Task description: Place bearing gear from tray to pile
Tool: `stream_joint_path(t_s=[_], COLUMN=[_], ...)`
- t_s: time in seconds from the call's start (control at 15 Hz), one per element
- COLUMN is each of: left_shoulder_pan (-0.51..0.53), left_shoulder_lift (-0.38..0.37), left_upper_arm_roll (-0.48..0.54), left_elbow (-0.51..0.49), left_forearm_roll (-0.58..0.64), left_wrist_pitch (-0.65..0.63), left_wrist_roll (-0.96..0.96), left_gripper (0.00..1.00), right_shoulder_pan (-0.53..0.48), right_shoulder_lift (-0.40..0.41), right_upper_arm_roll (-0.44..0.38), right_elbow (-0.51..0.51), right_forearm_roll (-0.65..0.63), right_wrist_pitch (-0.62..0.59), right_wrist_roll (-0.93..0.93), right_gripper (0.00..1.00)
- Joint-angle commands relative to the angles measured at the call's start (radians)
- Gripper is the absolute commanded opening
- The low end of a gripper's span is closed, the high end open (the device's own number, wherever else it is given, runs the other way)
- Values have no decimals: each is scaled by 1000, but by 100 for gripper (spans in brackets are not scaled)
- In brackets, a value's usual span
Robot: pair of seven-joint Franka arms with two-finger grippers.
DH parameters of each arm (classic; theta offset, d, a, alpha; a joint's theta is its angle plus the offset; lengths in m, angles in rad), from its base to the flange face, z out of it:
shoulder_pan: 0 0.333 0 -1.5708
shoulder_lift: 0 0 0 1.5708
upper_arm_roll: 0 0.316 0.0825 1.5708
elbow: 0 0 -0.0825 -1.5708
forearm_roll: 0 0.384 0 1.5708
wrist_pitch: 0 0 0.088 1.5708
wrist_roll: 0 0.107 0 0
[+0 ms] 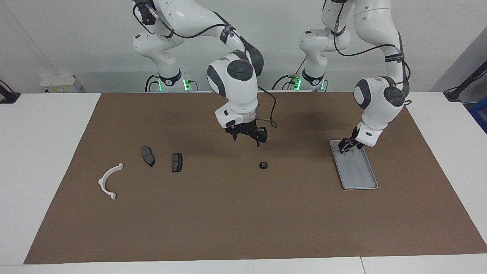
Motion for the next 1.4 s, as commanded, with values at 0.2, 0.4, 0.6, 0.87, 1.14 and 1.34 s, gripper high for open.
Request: stream_joint_path(t_s=[0.2, 0.4, 0.6, 0.87, 1.14, 1.34], left_shoulder_pan=[-1, -1, -1, -1, -4, -2], left_shoulder_lift=[-43, -43, -43, -37, -23, -23], left_upper_arm_roll=[8, 8, 8, 8, 8, 9], left_elbow=[-62, -64, -64, -64, -64, -64], left_forearm_roll=[-13, -13, -13, -13, -13, -13], left_wrist_pitch=[26, 25, 28, 43, 58, 57], left_wrist_roll=[19, 17, 17, 16, 16, 14], left_gripper=[61, 61, 61, 61, 61, 60], right_shoulder_pan=[44, 62, 79, 64, 59, 62], right_shoulder_lift=[140, 172, 195, 222, 240, 242], right_upper_arm_roll=[-8, -10, -14, -16, -22, -21], right_elbow=[122, 122, 122, 185, 219, 214], right_forearm_roll=[-75, -78, -102, -109, -109, -101], right_wrist_pitch=[-40, -33, -25, -43, -37, -1], right_wrist_roll=[21, 25, 27, 25, 31, 74], right_gripper=[100, 100, 100, 100, 95, 91])
